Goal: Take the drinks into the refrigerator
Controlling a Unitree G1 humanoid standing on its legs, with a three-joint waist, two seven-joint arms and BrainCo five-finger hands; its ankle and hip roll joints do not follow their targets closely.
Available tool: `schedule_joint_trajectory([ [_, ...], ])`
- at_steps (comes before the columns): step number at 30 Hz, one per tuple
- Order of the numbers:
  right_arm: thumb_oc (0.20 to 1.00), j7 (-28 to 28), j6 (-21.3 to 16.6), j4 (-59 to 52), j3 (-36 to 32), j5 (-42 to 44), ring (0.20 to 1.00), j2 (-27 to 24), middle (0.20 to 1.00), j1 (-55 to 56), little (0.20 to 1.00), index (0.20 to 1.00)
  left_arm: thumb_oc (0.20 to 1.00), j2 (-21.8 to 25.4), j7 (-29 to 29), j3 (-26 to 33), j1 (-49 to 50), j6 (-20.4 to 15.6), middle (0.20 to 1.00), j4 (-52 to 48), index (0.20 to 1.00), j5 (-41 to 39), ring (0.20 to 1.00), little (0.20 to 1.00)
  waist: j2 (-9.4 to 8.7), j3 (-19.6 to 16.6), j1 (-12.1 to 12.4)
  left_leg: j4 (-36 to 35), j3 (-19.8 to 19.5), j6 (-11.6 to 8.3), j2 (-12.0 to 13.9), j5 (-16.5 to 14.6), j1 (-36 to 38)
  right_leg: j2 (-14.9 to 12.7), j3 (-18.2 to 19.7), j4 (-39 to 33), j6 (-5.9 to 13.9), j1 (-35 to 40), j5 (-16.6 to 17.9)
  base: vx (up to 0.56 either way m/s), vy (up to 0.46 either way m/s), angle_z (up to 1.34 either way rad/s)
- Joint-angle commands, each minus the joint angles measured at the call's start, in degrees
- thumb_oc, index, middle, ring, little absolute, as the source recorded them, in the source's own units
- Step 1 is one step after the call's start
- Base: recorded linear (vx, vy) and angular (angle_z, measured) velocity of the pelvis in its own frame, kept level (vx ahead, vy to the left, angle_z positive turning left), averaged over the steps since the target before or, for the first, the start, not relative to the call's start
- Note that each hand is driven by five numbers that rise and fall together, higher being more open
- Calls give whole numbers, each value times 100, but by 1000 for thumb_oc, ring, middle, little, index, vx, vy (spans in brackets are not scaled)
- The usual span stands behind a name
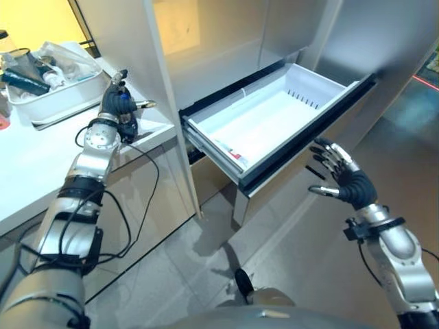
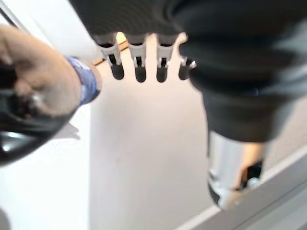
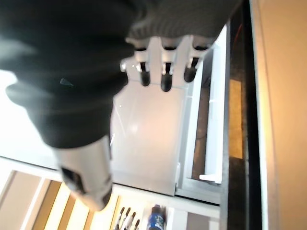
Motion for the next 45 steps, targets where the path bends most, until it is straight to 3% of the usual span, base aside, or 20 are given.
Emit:
schedule_joint_trajectory([
  [1,1000,46,-310,-314,-309,171,1000,-199,1000,-98,1000,1000,1000,897,122,210,92,-333,1000,-444,1000,459,1000,1000,-71,-154,149,749,-737,291,-147,-403,-351,-115,-513,353,255,440,-652,44,-24,6],
  [8,1000,75,-371,-250,-449,103,1000,-136,1000,113,1000,1000,1000,1303,171,429,447,-336,1000,-662,1000,1105,1000,1000,-57,-219,223,621,-884,279,-174,-381,-238,-154,-705,276,229,624,-724,42,-4,17],
  [11,1000,53,-460,-160,-502,76,1000,-170,1000,229,1000,1000,1000,1890,187,94,387,-305,1000,-584,1000,2291,1000,1000,-15,-246,232,498,-961,283,-172,-366,-134,-163,-809,252,245,744,-776,25,10,11],
  [13,1000,53,-462,-159,-504,76,1000,-156,1000,225,1000,1000,1000,1896,191,72,360,-306,1000,-575,1000,2296,1000,1000,-38,-252,240,481,-956,277,-181,-321,-153,-170,-803,250,238,718,-750,1,1,16],
  [14,1000,64,-508,-165,-488,88,1000,-215,1000,281,1000,1000,1000,2172,218,-249,173,-223,1000,-571,1000,3064,1000,1000,-20,-282,243,411,-994,277,-190,-294,-128,-183,-871,237,249,758,-765,13,9,20],
  [15,1000,68,-516,-184,-497,94,1000,-235,1000,310,1000,1000,1000,2286,243,-377,88,-204,1000,-592,1000,3335,1000,1000,-14,-289,246,392,-1019,277,-192,-286,-123,-186,-896,233,251,770,-776,15,9,18],
  [22,1000,98,-517,-248,-511,81,1000,-299,1000,428,1000,1000,1000,2654,226,-751,-148,-156,1000,-953,1000,4204,1000,1000,-18,-303,305,355,-1122,287,-210,-276,-106,-209,-1019,211,252,834,-813,7,7,11],
  [23,1000,78,-527,-250,-457,60,1000,-355,1000,441,1000,1000,1000,2786,329,-948,-254,-96,1000,-1011,1000,4673,1000,1000,14,-306,294,339,-1134,284,-211,-272,-102,-213,-1038,208,259,845,-820,2,9,3],
  [28,1000,67,-522,-285,-413,124,1000,-381,1000,462,1000,1000,1000,2761,309,-1113,-340,-142,1000,-1180,1000,4837,1000,1000,14,-307,308,316,-1155,286,-220,-265,-96,-237,-1070,200,267,862,-826,0,0,0],
  [31,1000,78,-493,-319,-410,80,1000,-307,1000,485,1000,1000,1000,2566,185,-817,-182,-229,1000,-1143,1000,4239,1000,1000,37,-307,317,308,-1170,297,-237,-257,-90,-255,-1088,213,262,875,-827,0,0,0],
  [34,1000,69,-494,-287,-394,55,1000,-278,1000,494,1000,1000,1000,2550,208,-789,-151,-238,1000,-1125,1000,4250,1000,1000,55,-317,313,278,-1175,298,-244,-245,-69,-267,-1101,202,268,889,-824,0,0,0],
  [38,1000,46,-546,-215,-342,64,1000,-325,1000,539,1000,1000,1000,2745,425,-1317,-408,-302,1000,-1265,1000,5122,1000,1000,86,-336,284,215,-1198,298,-260,-223,-68,-287,-1116,204,289,884,-828,-1,6,1],
  [40,1000,36,-609,-220,-289,170,1000,-431,1000,562,1000,1000,1000,2976,587,-1852,-680,-481,1000,-1346,1000,5652,1000,1000,130,-342,246,203,-1196,304,-273,-226,-65,-304,-1136,222,311,875,-836,0,25,6],
  [45,1000,14,-709,-253,-197,307,1000,-542,1000,562,1000,1000,1000,3187,757,-2693,-1179,-654,1000,-1174,1000,6037,1000,1000,175,-358,211,199,-1202,308,-293,-226,-55,-313,-1133,238,327,873,-838,5,17,5],
])
